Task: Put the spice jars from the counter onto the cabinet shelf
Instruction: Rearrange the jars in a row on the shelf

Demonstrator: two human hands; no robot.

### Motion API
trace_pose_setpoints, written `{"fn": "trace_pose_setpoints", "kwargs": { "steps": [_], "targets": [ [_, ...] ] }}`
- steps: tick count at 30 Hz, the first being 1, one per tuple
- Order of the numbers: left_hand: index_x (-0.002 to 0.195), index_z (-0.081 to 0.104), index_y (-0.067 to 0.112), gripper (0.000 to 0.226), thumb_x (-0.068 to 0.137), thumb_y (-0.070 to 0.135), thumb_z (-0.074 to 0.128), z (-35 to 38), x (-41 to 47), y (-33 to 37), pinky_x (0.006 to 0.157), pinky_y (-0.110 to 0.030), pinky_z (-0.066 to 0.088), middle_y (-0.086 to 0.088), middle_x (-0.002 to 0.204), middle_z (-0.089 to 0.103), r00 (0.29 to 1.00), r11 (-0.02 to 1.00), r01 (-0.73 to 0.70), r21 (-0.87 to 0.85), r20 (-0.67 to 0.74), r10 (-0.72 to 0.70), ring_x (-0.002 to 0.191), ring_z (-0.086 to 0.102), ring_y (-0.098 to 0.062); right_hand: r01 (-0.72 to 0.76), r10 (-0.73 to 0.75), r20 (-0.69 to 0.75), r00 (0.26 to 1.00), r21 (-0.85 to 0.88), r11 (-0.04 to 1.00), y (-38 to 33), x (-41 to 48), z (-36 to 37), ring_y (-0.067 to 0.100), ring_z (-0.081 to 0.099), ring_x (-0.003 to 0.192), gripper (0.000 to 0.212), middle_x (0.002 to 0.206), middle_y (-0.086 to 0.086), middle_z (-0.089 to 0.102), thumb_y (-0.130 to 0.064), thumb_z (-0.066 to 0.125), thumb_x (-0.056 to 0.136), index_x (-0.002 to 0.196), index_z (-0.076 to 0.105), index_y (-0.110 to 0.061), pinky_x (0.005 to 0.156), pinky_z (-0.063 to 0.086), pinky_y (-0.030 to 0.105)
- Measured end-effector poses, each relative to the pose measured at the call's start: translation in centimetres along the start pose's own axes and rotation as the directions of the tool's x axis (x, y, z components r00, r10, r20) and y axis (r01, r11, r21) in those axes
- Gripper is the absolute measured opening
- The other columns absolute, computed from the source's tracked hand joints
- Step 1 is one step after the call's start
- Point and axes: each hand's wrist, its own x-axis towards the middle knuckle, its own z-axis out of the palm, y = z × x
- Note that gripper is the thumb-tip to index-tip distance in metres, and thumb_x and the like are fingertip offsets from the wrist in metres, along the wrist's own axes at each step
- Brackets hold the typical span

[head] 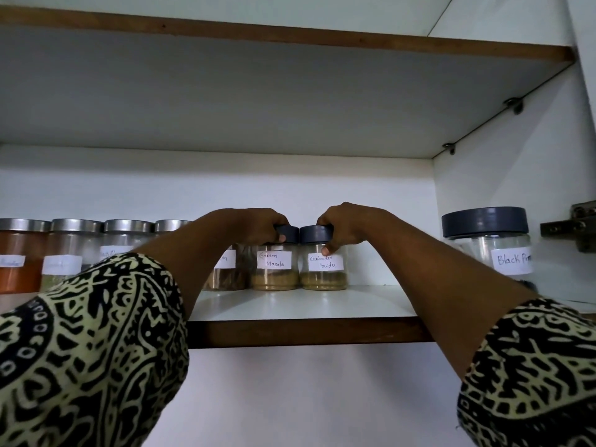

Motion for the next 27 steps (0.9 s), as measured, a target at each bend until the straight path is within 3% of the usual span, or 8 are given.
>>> {"fn": "trace_pose_setpoints", "kwargs": {
  "steps": [7,12,14,17,19,22,24,27],
  "targets": [
    [0.126,0.051,0.009,0.03,0.098,0.018,0.046,0.0,0.1,-0.2,0.083,-0.029,0.04,-0.01,0.119,0.059,1.0,1.0,0.003,-0.008,0.002,-0.003,0.098,0.053,-0.018,0.021,-0.021,-0.009,1.0,-0.007,1.0,-0.1,0.1,0.4,0.02,0.047,0.09,0.045,0.116,0.011,0.061,-0.03,0.07,0.081,0.117,0.056,-0.008,0.077,0.036,0.029],
    [0.124,0.053,0.009,0.028,0.098,0.017,0.045,0.1,0.0,-0.2,0.088,-0.033,0.041,-0.011,0.119,0.06,1.0,1.0,0.015,-0.027,0.001,-0.015,0.104,0.055,-0.023,0.025,-0.025,-0.011,1.0,0.001,1.0,-0.1,0.0,0.5,0.02,0.047,0.09,0.044,0.117,0.012,0.061,-0.029,0.07,0.081,0.117,0.056,-0.008,0.077,0.036,0.028],
    [0.12,0.054,0.007,0.026,0.098,0.016,0.045,0.2,-0.1,-0.3,0.085,-0.032,0.04,-0.013,0.117,0.06,1.0,0.999,0.018,-0.04,-0.002,-0.018,0.1,0.055,-0.023,0.019,-0.019,-0.013,1.0,0.01,1.0,-0.2,-0.1,0.5,0.024,0.05,0.096,0.045,0.119,0.011,0.06,-0.029,0.07,0.082,0.119,0.055,-0.008,0.077,0.035,0.028],
    [0.129,0.05,0.01,0.031,0.098,0.015,0.044,0.4,-0.4,-0.1,0.092,-0.035,0.04,-0.013,0.127,0.057,0.999,0.999,0.03,-0.042,-0.008,-0.031,0.112,0.054,-0.026,0.016,-0.015,-0.025,1.0,0.018,1.0,-0.2,-0.3,0.5,0.027,0.054,0.109,0.047,0.121,0.011,0.06,-0.028,0.069,0.082,0.121,0.054,-0.009,0.079,0.037,0.028],
    [0.144,0.034,0.015,0.046,0.099,0.015,0.044,0.6,-0.6,0.2,0.102,-0.033,0.035,-0.01,0.143,0.046,0.999,0.998,0.045,-0.033,-0.019,-0.046,0.126,0.045,-0.025,0.016,-0.016,-0.023,1.0,0.015,1.0,-0.3,-0.5,0.6,0.027,0.053,0.113,0.051,0.125,0.011,0.058,-0.027,0.069,0.082,0.126,0.051,-0.009,0.085,0.039,0.03],
    [0.15,0.019,0.018,0.061,0.098,0.025,0.049,0.1,-1.8,1.9,0.111,-0.032,0.025,-0.008,0.155,0.029,0.991,1.0,0.013,0.015,-0.134,-0.011,0.14,0.03,-0.025,0.014,-0.015,-0.045,0.999,-0.014,1.0,-0.6,-1.9,0.3,0.029,0.045,0.126,0.066,0.139,0.012,0.048,-0.028,0.068,0.083,0.139,0.037,-0.011,0.105,0.034,0.036],
    [0.15,0.02,0.018,0.064,0.096,0.035,0.049,-0.7,-3.3,3.9,0.112,-0.032,0.024,-0.005,0.156,0.028,0.978,0.999,-0.014,0.03,-0.207,0.02,0.142,0.029,-0.023,0.019,-0.028,-0.138,0.99,-0.066,0.998,-0.8,-3.3,-0.7,0.029,0.037,0.134,0.07,0.147,0.01,0.04,-0.032,0.063,0.087,0.145,0.028,-0.015,0.113,0.023,0.042],
    [0.146,0.032,0.02,0.059,0.094,0.042,0.05,-0.6,-7.2,8.6,0.11,-0.036,0.03,-0.003,0.152,0.036,0.962,0.999,-0.031,-0.018,-0.27,0.025,0.136,0.038,-0.022,0.052,-0.074,-0.267,0.961,-0.088,0.995,-0.4,-7.3,-2.8,0.026,0.037,0.135,0.061,0.146,0.006,0.043,-0.034,0.058,0.089,0.143,0.034,-0.018,0.113,0.022,0.041]
  ]
}}
